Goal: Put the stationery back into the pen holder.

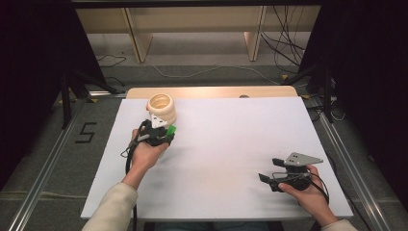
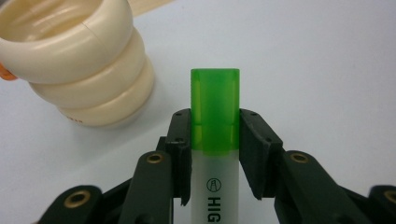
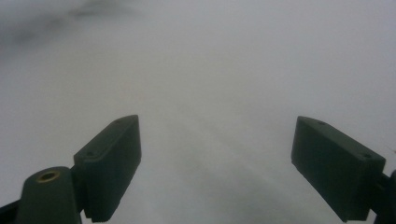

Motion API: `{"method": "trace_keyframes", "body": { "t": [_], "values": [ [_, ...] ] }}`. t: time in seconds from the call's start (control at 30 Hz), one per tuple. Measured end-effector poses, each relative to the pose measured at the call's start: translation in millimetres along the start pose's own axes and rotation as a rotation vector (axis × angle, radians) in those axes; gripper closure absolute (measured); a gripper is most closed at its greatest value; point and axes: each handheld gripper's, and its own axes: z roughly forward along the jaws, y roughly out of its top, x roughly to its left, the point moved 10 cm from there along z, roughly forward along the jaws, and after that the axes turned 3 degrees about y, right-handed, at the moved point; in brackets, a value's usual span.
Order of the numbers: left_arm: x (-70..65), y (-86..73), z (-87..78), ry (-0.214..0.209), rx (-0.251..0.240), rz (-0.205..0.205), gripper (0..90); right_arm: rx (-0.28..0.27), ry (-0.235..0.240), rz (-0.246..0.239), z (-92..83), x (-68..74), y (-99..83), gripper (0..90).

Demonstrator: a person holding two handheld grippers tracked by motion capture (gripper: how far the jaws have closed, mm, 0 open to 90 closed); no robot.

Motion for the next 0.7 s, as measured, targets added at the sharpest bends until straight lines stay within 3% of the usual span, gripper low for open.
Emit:
{"method": "trace_keyframes", "body": {
  "t": [0.1, 0.33, 0.7],
  "values": [
    [0.0, 2.3, -0.4, -0.010, -0.015, 0.001, 66.7, -0.002, 0.001, 0.000, 0.2, 0.1, 0.1, 17.0],
    [3.5, 11.8, -1.5, 0.011, -0.085, -0.004, 66.7, -0.002, 0.001, -0.001, 0.2, 0.3, 0.2, 17.0],
    [11.8, 19.7, -0.1, 0.036, -0.151, -0.019, 66.7, 0.001, 0.001, 0.000, 0.1, 0.1, -0.1, 16.9]
  ]
}}
